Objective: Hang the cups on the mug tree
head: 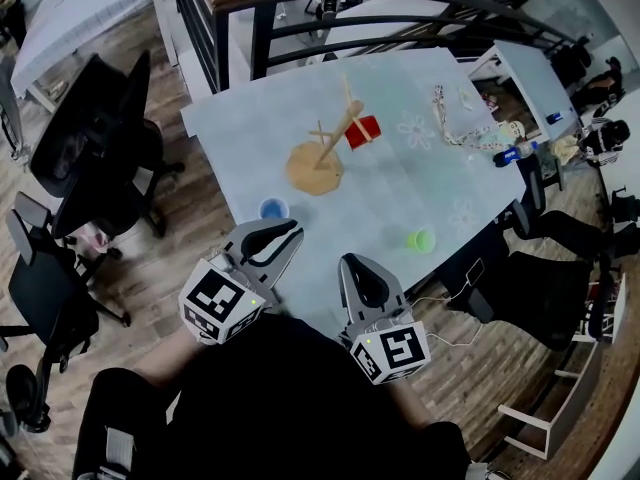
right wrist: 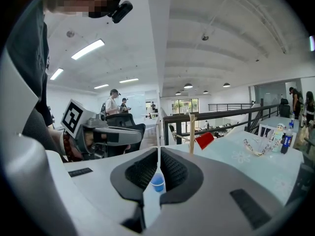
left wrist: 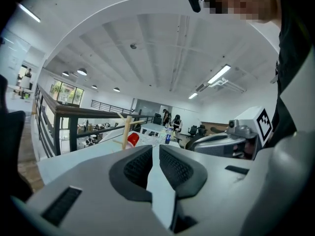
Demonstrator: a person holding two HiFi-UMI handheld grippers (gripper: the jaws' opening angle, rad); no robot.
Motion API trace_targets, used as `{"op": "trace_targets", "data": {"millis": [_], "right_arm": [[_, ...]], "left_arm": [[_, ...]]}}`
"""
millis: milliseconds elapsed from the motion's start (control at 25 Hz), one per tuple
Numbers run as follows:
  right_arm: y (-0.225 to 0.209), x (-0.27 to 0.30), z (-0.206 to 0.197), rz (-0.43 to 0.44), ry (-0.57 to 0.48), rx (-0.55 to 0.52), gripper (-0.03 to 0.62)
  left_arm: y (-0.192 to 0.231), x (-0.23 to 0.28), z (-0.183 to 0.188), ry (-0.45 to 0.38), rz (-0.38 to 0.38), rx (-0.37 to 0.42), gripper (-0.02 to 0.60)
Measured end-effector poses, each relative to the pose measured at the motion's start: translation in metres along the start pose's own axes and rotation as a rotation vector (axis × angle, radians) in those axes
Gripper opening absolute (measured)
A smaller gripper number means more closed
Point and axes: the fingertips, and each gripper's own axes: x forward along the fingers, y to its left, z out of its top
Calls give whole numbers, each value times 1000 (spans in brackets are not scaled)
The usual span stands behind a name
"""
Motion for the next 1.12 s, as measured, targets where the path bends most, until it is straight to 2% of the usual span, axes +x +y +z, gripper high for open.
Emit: {"op": "trace_targets", "data": {"millis": [280, 320, 400, 480, 600, 720, 960, 1120], "right_arm": [[-4, -4, -5, -23, 29, 5, 43], [-5, -4, -6, -28, 32, 6, 42], [-6, -3, -9, -37, 40, 8, 43], [-6, -1, -11, -47, 51, 12, 43], [-8, 1, -15, -70, 78, 18, 43], [-9, 5, -21, -99, 115, 22, 43], [-6, 15, -34, -155, 189, 30, 43], [-1, 27, -35, -188, 206, 43, 43]], "left_arm": [[81, -7, -79, 177, 169, -3, 35], [89, -8, -92, 205, 179, -8, 50], [101, -8, -117, 263, 190, -16, 120], [110, -7, -138, 313, 195, -1, 145], [122, 1, -170, 370, 186, 58, 153], [133, 12, -207, 431, 152, 59, 161], [145, 37, -262, 555, 58, 129, 258], [146, 50, -274, 553, 15, 169, 265]]}}
